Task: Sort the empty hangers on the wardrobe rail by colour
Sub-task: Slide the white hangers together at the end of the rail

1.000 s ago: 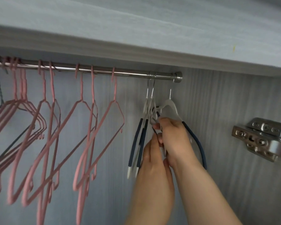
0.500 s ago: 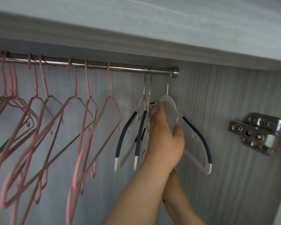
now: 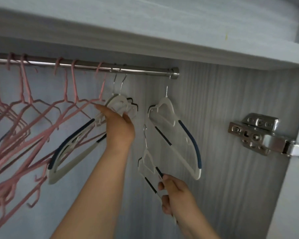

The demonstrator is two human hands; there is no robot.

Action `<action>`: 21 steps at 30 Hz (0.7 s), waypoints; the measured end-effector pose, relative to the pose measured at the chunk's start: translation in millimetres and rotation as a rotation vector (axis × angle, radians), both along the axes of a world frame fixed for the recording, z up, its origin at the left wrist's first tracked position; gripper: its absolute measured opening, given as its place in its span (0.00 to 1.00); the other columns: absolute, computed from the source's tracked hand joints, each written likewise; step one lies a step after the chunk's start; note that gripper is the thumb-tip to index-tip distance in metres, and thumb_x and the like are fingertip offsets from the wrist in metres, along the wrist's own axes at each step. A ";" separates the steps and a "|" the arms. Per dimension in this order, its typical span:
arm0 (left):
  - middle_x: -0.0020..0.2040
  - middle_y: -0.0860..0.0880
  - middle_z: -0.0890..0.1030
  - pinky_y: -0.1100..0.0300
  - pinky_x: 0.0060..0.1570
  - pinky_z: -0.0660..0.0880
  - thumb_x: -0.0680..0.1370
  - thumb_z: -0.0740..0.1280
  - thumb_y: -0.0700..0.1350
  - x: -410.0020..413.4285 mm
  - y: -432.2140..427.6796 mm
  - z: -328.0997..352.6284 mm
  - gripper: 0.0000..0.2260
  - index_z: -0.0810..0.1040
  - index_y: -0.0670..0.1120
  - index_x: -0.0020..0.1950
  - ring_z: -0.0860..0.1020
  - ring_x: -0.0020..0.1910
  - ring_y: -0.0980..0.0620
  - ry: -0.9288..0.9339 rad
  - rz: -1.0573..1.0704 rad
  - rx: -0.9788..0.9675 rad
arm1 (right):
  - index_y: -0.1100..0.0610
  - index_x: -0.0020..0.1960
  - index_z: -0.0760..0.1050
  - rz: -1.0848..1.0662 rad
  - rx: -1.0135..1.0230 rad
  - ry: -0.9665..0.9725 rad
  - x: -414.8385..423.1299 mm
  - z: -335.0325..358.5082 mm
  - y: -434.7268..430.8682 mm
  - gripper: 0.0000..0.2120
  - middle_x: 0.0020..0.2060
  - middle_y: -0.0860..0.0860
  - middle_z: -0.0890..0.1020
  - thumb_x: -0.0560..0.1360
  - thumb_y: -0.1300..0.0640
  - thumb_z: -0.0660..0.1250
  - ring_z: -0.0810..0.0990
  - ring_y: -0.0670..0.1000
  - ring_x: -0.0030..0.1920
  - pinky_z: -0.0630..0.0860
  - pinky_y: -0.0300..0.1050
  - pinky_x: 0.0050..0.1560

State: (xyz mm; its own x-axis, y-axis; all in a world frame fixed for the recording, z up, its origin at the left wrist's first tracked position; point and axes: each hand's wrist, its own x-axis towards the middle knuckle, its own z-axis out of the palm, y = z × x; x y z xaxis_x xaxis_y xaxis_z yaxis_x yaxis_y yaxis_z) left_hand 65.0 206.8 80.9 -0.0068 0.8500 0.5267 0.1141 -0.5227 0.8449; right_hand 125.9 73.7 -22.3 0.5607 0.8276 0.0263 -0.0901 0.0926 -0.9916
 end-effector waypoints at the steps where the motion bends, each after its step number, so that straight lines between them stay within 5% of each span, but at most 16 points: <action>1: 0.75 0.43 0.46 0.63 0.68 0.45 0.80 0.55 0.43 -5.8 1.2 0.3 0.32 0.33 0.40 0.71 0.50 0.73 0.48 0.004 0.028 0.003 | 0.58 0.39 0.71 0.003 -0.006 -0.033 -0.7 -0.3 0.5 0.14 0.32 0.52 0.71 0.80 0.62 0.52 0.61 0.42 0.14 0.58 0.33 0.17; 5: 0.76 0.44 0.46 0.62 0.70 0.45 0.79 0.58 0.43 -31.2 15.9 -6.7 0.35 0.33 0.42 0.72 0.51 0.73 0.50 0.015 0.073 0.106 | 0.56 0.41 0.70 -0.029 -0.064 -0.417 1.2 -8.3 1.6 0.14 0.31 0.48 0.71 0.80 0.62 0.49 0.68 0.41 0.19 0.62 0.30 0.25; 8: 0.75 0.47 0.52 0.55 0.72 0.54 0.78 0.59 0.41 -51.1 19.2 -24.2 0.35 0.35 0.52 0.72 0.58 0.72 0.52 0.052 -0.077 0.209 | 0.52 0.50 0.71 -0.136 -0.073 -0.721 6.5 -17.9 -3.8 0.10 0.32 0.51 0.74 0.79 0.60 0.52 0.71 0.43 0.28 0.67 0.30 0.29; 10: 0.74 0.49 0.58 0.55 0.70 0.60 0.79 0.58 0.40 -61.9 11.7 -41.3 0.33 0.39 0.62 0.70 0.63 0.69 0.54 0.119 -0.207 0.286 | 0.48 0.48 0.74 -0.179 -0.053 -0.856 9.9 -23.2 -10.5 0.07 0.29 0.49 0.76 0.78 0.55 0.57 0.72 0.45 0.29 0.67 0.33 0.30; 13: 0.69 0.54 0.63 0.56 0.69 0.61 0.78 0.60 0.38 -68.2 8.9 -71.8 0.25 0.56 0.59 0.69 0.65 0.67 0.54 0.310 -0.283 0.371 | 0.45 0.35 0.74 -0.176 -0.036 -0.877 17.3 -28.0 -14.3 0.08 0.24 0.45 0.75 0.74 0.49 0.64 0.73 0.43 0.27 0.67 0.36 0.30; 15: 0.66 0.56 0.63 0.60 0.68 0.58 0.78 0.61 0.38 -73.0 14.2 -84.9 0.24 0.59 0.53 0.70 0.64 0.67 0.55 0.390 -0.307 0.263 | 0.43 0.29 0.72 -0.173 -0.027 -0.898 22.9 -31.8 -13.7 0.14 0.24 0.43 0.75 0.73 0.49 0.65 0.73 0.44 0.27 0.66 0.35 0.30; 18: 0.65 0.55 0.63 0.63 0.62 0.59 0.78 0.60 0.47 -88.4 18.8 -85.9 0.25 0.54 0.51 0.72 0.66 0.63 0.56 0.540 -0.403 -0.026 | 0.45 0.28 0.74 -0.124 0.032 -0.817 30.1 -38.6 -13.6 0.15 0.27 0.45 0.76 0.73 0.53 0.67 0.72 0.43 0.29 0.65 0.33 0.30; 21: 0.53 0.51 0.75 0.60 0.47 0.67 0.78 0.57 0.54 -107.9 17.6 -83.3 0.15 0.69 0.48 0.60 0.73 0.52 0.51 0.892 -0.357 -0.082 | 0.49 0.31 0.77 -0.090 0.086 -0.697 36.5 -50.3 -13.6 0.09 0.28 0.45 0.77 0.70 0.51 0.67 0.74 0.42 0.31 0.67 0.30 0.33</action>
State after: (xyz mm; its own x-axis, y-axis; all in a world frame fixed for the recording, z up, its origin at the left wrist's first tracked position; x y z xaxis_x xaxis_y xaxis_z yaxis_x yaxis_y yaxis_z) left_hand -43.0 224.3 -2.4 0.6332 0.7590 0.1515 0.5781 -0.5939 0.5596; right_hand 162.4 60.2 -72.5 0.4554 0.7575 0.4677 0.5751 0.1507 -0.8041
